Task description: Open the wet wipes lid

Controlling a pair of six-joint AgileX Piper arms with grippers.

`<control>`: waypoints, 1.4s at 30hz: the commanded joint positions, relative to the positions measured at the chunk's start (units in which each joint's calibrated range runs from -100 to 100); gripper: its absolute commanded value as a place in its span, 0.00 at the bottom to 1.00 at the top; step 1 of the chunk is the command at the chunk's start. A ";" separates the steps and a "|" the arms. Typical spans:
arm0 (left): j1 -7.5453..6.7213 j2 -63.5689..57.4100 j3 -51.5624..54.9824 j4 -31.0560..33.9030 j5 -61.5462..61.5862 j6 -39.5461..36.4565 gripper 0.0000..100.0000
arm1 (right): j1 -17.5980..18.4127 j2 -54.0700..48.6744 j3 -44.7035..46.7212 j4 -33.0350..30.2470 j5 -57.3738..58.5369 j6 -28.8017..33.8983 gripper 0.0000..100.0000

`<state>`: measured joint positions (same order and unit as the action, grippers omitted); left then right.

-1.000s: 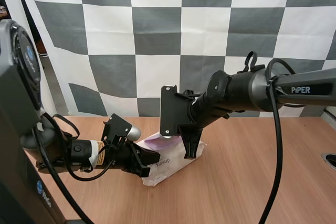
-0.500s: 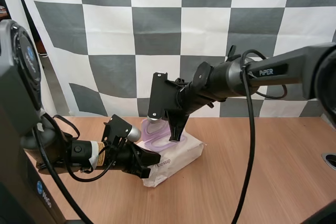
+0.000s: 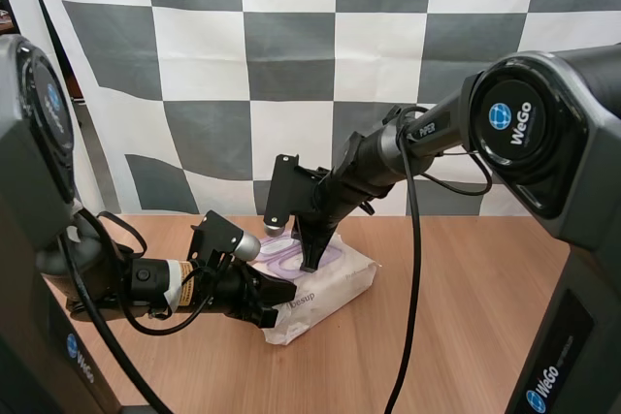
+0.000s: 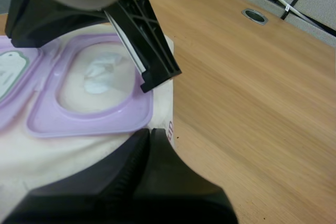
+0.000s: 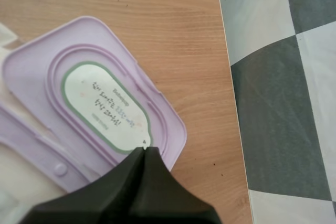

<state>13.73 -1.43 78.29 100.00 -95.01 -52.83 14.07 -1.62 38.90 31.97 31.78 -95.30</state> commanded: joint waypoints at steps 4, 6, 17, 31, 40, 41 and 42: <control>-0.03 0.00 0.00 0.00 0.07 -1.49 0.00 | -0.01 -6.51 0.01 1.56 1.50 5.77 0.00; -0.03 0.00 0.00 0.00 0.89 -1.48 0.01 | -0.01 -12.88 0.01 1.56 1.50 9.10 0.00; 0.21 -1.85 0.00 0.00 -4.35 -1.48 0.96 | -4.37 -43.83 -0.25 -26.93 29.54 41.55 0.00; 8.02 -39.46 -12.68 0.00 -4.99 -11.76 0.91 | -5.65 -65.74 -0.25 -17.41 32.23 42.11 0.00; 9.89 -59.24 -25.64 0.00 -4.99 -26.57 0.00 | -6.33 -72.69 -0.25 -16.36 30.91 49.90 0.00; 9.89 -60.59 -25.91 0.00 -4.99 -27.67 0.00 | -6.33 -73.44 -0.25 -16.36 30.91 49.90 0.00; 9.89 -62.25 -26.08 0.00 -4.99 -29.46 0.00 | -6.33 -74.12 -0.25 -16.36 30.73 49.90 0.00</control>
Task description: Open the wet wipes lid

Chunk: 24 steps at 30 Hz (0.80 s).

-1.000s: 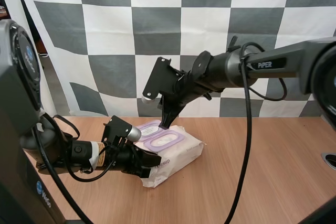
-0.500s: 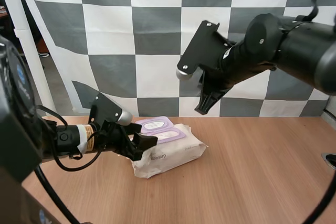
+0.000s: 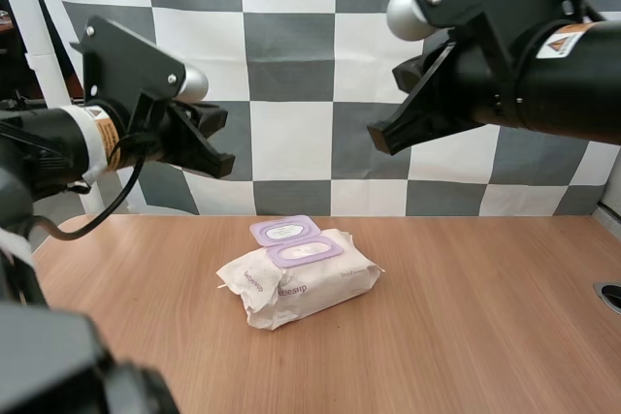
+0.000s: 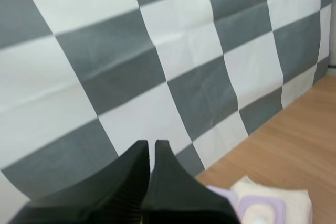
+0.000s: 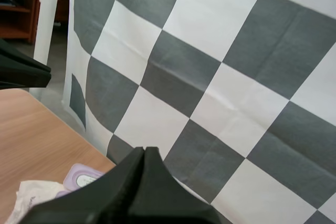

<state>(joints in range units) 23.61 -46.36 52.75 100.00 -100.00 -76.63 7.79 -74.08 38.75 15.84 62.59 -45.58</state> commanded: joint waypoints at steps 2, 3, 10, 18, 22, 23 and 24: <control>-0.51 -20.10 -0.54 -1.47 0.00 -8.52 0.00 | -0.04 -2.61 -0.10 -0.13 -0.49 0.59 0.00; -1.23 -21.20 -0.54 -2.77 0.00 -9.51 0.00 | -0.04 -3.06 -0.10 -0.01 -0.73 1.27 0.00; -11.44 -22.79 -0.95 -3.87 0.00 -14.95 0.00 | -0.04 -4.82 1.51 -0.48 -2.56 6.66 0.00; -15.21 -29.92 -0.58 0.00 20.16 -23.37 0.00 | -0.04 -10.69 11.97 -1.25 -11.06 7.91 0.00; -15.21 -37.18 -0.58 0.00 48.05 -22.45 0.00 | -0.04 -16.38 21.73 -1.55 -29.35 7.91 0.00; -15.21 -37.33 -0.58 0.00 53.23 -22.22 0.00 | -0.04 -17.44 24.34 -1.55 -33.54 7.91 0.00; -15.21 -37.33 -0.37 0.00 56.75 -22.22 0.00 | -0.04 -18.69 26.92 -1.55 -37.58 7.55 0.00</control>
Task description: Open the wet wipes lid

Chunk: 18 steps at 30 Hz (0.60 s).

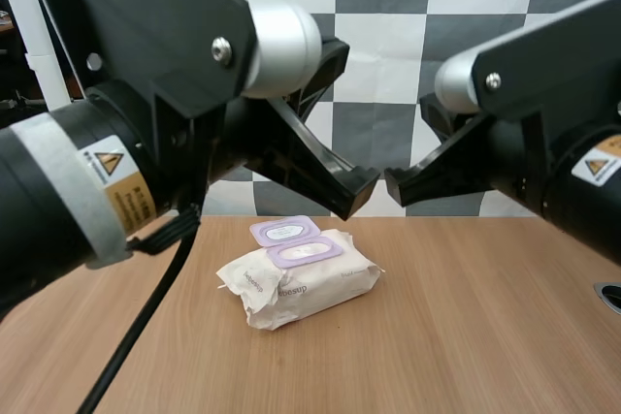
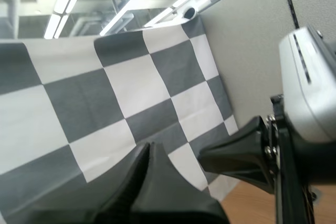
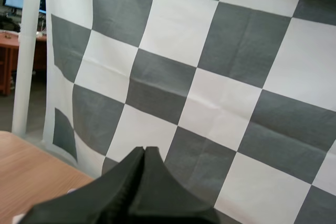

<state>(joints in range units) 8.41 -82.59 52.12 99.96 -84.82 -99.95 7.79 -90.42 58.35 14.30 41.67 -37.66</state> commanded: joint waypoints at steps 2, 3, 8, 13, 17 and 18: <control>-0.02 -1.10 2.16 0.04 47.68 1.23 0.00 | -0.04 -4.60 12.23 -0.12 -22.95 -0.77 0.00; -0.02 -1.10 3.59 0.04 49.57 1.61 0.00 | -0.04 -5.67 14.57 -0.12 -25.94 -1.37 0.00; -1.31 -0.98 15.05 0.04 67.19 9.42 0.00 | -0.04 -9.33 22.57 -0.12 -32.98 -5.31 0.00; -4.86 -3.60 27.10 0.04 90.94 11.35 0.00 | -0.33 -9.58 26.62 -0.12 -38.16 -5.30 0.00; -5.79 -7.56 36.24 0.04 91.59 11.35 0.00 | -1.35 -9.58 30.66 -0.12 -38.52 -5.30 0.00; -5.79 -8.33 38.67 0.04 89.82 11.90 0.00 | -1.57 -9.58 31.69 -0.12 -38.52 -5.30 0.00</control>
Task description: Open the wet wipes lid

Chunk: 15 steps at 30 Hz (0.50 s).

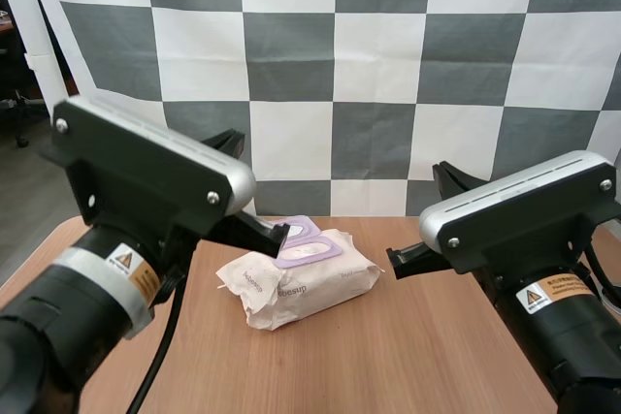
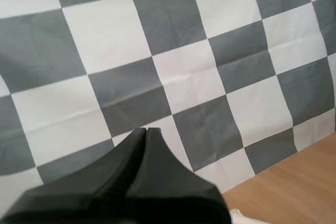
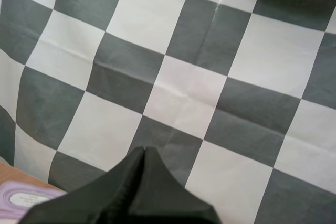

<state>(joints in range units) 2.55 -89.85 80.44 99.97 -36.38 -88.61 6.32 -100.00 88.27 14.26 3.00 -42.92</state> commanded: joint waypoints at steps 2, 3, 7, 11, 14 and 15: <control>0.07 -1.91 14.76 0.03 38.93 2.49 0.00 | -0.64 0.00 4.48 -0.08 0.16 -0.04 0.00; 0.07 -2.44 16.94 0.03 38.73 3.66 0.00 | -0.77 0.00 5.58 0.12 0.16 0.07 0.00; 0.07 -4.94 19.56 0.03 41.55 2.33 0.00 | -1.10 0.00 10.55 0.90 0.33 0.07 0.00; 0.15 -5.65 19.56 -4.37 44.94 1.08 0.00 | -1.76 0.00 11.73 1.47 4.50 0.47 0.00; 0.51 -5.65 19.56 -7.38 45.10 1.48 0.00 | -2.07 0.00 11.73 1.68 5.80 3.07 0.00; 0.76 -5.65 19.56 -8.75 45.30 1.48 0.00 | -2.22 0.00 11.73 1.68 7.42 4.49 0.00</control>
<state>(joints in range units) 3.06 -95.44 100.00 93.32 3.51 -87.34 4.24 -100.00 100.00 15.90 8.52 -40.56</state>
